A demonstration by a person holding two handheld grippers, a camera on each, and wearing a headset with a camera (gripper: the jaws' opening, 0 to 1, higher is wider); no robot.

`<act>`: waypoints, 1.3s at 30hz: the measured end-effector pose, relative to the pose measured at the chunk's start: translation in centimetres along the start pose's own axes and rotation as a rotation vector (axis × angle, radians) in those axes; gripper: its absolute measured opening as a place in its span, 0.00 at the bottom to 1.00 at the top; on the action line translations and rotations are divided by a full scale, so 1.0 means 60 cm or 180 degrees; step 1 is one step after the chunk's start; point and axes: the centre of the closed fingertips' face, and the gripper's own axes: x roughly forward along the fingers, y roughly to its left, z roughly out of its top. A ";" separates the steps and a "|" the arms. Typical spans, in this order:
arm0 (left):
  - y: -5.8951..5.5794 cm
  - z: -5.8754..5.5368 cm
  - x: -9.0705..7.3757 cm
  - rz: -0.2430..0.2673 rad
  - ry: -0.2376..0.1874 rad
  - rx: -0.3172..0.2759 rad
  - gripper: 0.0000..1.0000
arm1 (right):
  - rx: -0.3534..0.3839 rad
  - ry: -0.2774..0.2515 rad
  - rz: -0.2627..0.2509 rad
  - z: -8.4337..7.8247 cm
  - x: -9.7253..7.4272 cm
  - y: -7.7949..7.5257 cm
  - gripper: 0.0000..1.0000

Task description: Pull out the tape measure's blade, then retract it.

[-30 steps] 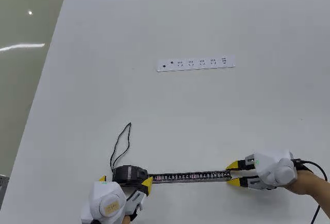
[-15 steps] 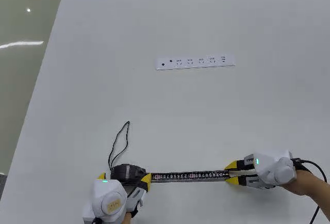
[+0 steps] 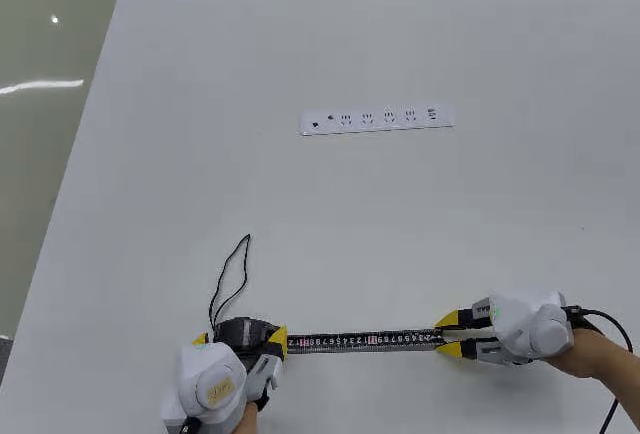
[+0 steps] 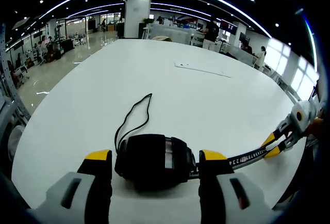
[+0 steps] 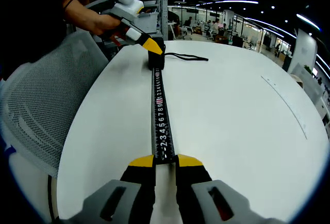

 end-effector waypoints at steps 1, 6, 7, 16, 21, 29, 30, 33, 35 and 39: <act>-0.001 -0.002 0.001 0.0005 0.0017 0.0015 0.64 | 0.0001 -0.0001 -0.0003 0.000 0.000 0.000 0.12; 0.002 -0.004 0.000 0.0034 -0.0003 -0.0005 0.61 | -0.0002 -0.0006 -0.0007 -0.001 0.000 0.000 0.12; 0.002 -0.004 0.001 0.0041 -0.0003 -0.0010 0.61 | -0.0002 -0.0007 -0.0007 0.000 0.000 0.000 0.12; 0.003 -0.004 0.004 0.0153 0.0071 -0.0042 0.61 | 0.0002 -0.0020 -0.0018 -0.001 0.000 0.000 0.12; 0.002 -0.008 0.005 0.0209 0.0069 0.0020 0.61 | -0.0010 -0.0010 -0.0024 -0.002 -0.001 0.001 0.12; 0.003 -0.009 0.007 0.0267 0.0049 0.0071 0.61 | -0.0020 -0.0017 -0.0041 0.003 -0.005 0.000 0.12; 0.002 -0.010 0.006 0.0275 0.0046 0.0099 0.61 | -0.0023 -0.0017 -0.0044 0.004 -0.005 0.000 0.12; 0.002 -0.011 0.007 0.0308 0.0035 0.0154 0.61 | -0.0031 -0.0018 -0.0046 0.003 -0.005 -0.001 0.12; 0.003 -0.014 0.009 0.0336 0.0038 0.0215 0.62 | -0.0039 -0.0019 -0.0050 0.004 -0.006 -0.001 0.12; 0.003 -0.012 0.005 0.0343 0.0059 0.0237 0.61 | -0.0052 -0.0023 -0.0059 0.008 -0.009 -0.002 0.12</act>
